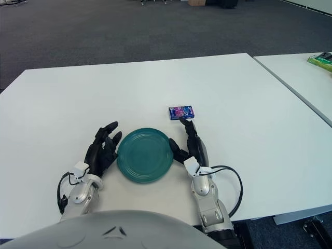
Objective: Put the gum into the plate.
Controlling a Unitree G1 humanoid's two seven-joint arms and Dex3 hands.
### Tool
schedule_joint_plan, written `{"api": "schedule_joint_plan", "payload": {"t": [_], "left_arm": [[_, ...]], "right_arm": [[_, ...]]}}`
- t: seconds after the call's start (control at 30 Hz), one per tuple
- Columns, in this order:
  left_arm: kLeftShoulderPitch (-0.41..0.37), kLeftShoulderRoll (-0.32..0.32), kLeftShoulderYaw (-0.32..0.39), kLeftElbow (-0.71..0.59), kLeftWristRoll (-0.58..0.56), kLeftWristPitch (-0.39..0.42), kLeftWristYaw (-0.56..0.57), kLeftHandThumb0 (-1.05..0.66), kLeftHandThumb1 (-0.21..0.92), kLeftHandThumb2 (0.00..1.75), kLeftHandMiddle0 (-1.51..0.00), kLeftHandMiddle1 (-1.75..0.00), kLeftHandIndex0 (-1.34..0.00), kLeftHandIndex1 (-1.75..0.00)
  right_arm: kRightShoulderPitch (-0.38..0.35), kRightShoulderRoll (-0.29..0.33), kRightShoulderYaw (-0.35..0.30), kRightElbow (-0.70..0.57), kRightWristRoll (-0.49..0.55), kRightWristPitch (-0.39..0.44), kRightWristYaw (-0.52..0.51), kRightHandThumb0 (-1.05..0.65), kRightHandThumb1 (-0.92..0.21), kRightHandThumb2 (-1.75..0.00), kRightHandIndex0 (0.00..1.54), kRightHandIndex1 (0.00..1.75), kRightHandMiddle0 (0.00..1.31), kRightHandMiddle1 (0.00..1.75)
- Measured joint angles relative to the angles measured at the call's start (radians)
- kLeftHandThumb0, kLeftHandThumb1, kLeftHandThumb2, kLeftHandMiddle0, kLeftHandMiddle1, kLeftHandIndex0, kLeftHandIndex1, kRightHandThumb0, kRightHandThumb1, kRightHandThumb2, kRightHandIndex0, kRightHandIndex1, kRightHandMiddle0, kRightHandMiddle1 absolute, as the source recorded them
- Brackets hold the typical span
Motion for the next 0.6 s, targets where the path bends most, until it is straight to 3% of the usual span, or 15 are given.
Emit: {"api": "schedule_joint_plan", "payload": {"t": [0.4, 0.47, 0.6], "left_arm": [[0.001, -0.002, -0.012, -0.004, 0.001, 0.006, 0.003, -0.86, 0.92, 0.95, -0.62, -0.02, -0.23, -0.77], [0.0, -0.002, -0.014, -0.003, 0.001, 0.006, 0.005, -0.85, 0.92, 0.95, -0.62, -0.02, -0.23, -0.77], [-0.006, -0.002, -0.014, 0.002, 0.001, 0.004, 0.007, -0.85, 0.92, 0.96, -0.6, -0.01, -0.23, -0.77]], "right_arm": [[-0.002, -0.012, -0.021, -0.035, 0.0, 0.034, 0.034, -0.88, -0.92, -0.78, 0.34, 0.0, 0.0, 0.63], [-0.008, -0.024, -0.036, -0.06, -0.001, 0.054, 0.049, -0.87, -0.92, -0.78, 0.33, 0.0, 0.0, 0.64], [-0.068, -0.088, -0.072, -0.109, -0.097, 0.108, 0.049, -0.83, -0.92, -0.75, 0.31, 0.0, 0.02, 0.66]]}}
